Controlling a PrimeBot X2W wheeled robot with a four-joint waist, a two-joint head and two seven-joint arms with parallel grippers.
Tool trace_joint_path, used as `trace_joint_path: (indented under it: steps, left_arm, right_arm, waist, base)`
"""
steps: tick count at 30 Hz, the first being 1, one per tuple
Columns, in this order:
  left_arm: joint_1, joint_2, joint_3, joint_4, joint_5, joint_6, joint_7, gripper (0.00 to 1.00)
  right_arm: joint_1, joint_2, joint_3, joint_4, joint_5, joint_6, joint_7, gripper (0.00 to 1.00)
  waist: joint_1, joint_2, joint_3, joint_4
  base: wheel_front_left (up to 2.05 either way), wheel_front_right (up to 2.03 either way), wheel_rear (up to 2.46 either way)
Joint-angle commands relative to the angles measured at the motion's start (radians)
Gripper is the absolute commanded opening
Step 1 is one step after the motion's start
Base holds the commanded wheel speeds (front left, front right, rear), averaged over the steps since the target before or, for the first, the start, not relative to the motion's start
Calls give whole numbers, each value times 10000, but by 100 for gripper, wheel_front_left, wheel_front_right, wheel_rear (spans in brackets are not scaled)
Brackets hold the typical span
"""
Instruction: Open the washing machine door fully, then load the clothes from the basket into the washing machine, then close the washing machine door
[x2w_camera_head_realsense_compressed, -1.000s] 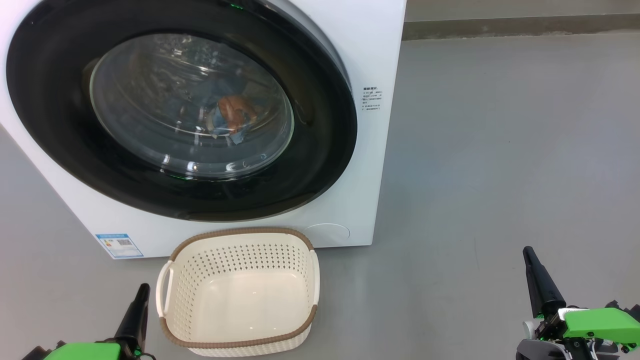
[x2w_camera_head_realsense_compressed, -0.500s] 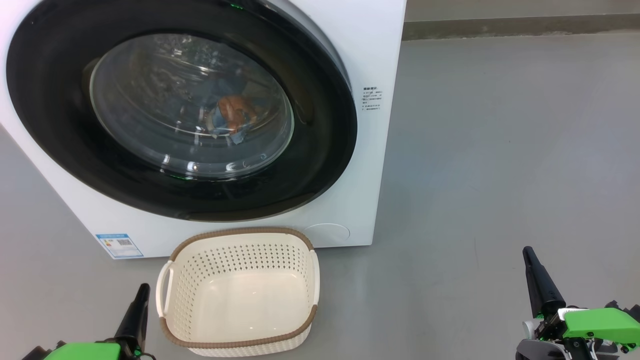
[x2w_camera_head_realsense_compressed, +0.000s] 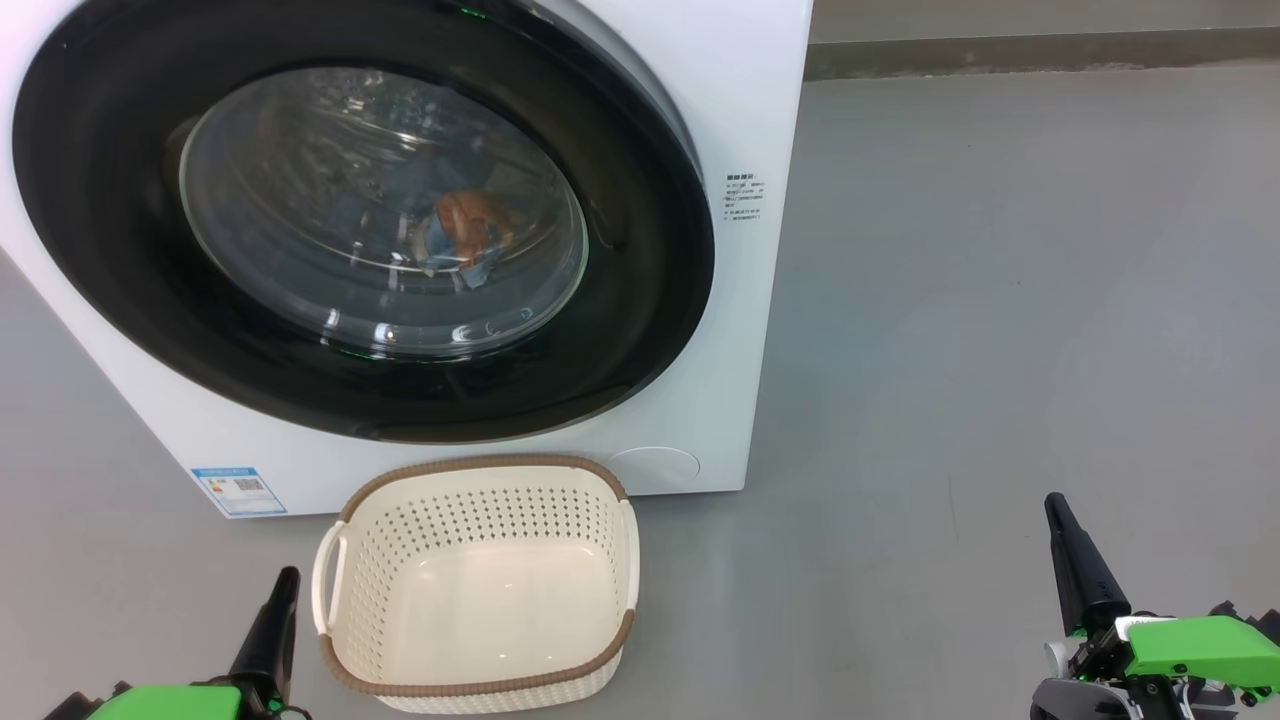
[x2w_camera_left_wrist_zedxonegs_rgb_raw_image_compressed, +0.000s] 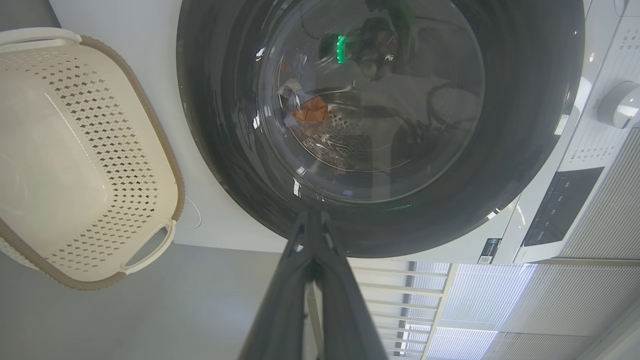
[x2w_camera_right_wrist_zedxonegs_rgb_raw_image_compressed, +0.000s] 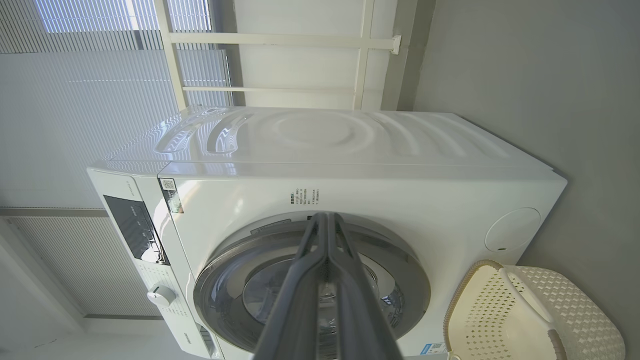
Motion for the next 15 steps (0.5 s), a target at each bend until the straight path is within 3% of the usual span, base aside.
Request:
trace_joint_path:
  steps: [1, 15]
  left_arm:
    - [-426, 99, 347, -292, -88, -27, 59, 0]
    - [-426, 99, 346, -292, -88, -27, 59, 0]
  right_arm:
    - [-105, -34, 240, -303, 26, 16, 80, 0]
    - [-105, -33, 238, -303, 24, 16, 81, 0]
  waist:
    - [-1, 0, 0, 0]
    - [-1, 0, 0, 0]
  base:
    - [0, 0, 0]
    - [0, 0, 0]
